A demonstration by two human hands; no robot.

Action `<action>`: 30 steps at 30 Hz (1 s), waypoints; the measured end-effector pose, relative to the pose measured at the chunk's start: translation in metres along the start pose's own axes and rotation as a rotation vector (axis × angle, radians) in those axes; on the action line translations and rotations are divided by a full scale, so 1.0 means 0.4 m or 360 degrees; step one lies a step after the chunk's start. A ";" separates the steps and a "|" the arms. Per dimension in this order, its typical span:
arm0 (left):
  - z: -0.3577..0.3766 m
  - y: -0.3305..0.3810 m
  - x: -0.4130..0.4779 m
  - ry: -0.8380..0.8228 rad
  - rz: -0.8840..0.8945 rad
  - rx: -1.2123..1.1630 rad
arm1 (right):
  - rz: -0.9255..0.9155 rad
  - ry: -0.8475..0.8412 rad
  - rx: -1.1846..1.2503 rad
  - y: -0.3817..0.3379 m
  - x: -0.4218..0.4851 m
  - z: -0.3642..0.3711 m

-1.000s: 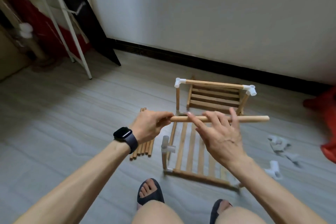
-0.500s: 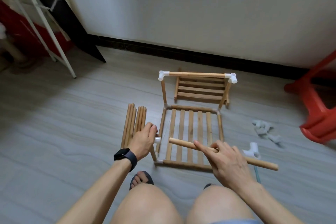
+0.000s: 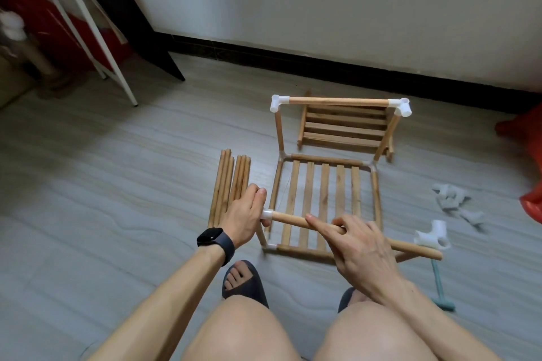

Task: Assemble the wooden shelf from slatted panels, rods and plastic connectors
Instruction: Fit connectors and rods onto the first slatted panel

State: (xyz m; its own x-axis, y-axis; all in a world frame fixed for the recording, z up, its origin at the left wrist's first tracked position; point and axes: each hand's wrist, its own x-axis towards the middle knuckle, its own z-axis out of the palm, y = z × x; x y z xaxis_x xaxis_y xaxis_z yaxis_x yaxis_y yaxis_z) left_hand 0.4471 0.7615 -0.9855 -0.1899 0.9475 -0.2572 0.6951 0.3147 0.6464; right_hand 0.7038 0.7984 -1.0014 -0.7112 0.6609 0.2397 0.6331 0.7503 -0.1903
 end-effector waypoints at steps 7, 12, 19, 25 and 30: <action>-0.004 -0.038 0.000 0.0056 -0.0066 -0.0135 | -0.0104 -0.0029 -0.0008 -0.025 0.054 0.011; -0.032 -0.053 -0.016 0.0023 -0.0116 0.0004 | -0.0152 -0.0142 -0.0034 -0.041 0.078 0.003; -0.054 0.008 0.004 -0.0088 -0.0021 0.0426 | 0.0536 0.0354 0.0118 0.070 0.011 -0.136; -0.097 0.248 0.055 -0.0408 0.0380 0.1094 | 0.1736 0.0178 0.1186 0.251 -0.126 -0.160; 0.024 0.500 0.060 -0.0577 0.0796 0.1250 | 0.1725 0.0179 0.1500 0.238 -0.156 -0.115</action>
State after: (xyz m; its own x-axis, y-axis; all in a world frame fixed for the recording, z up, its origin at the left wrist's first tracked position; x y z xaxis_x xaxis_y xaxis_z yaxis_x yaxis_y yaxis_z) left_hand 0.5883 0.8467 -0.8691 0.3819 0.8454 -0.3734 0.9234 -0.3661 0.1155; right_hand 0.8225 0.8280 -0.9907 0.0359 0.9307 -0.3639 0.3708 -0.3506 -0.8600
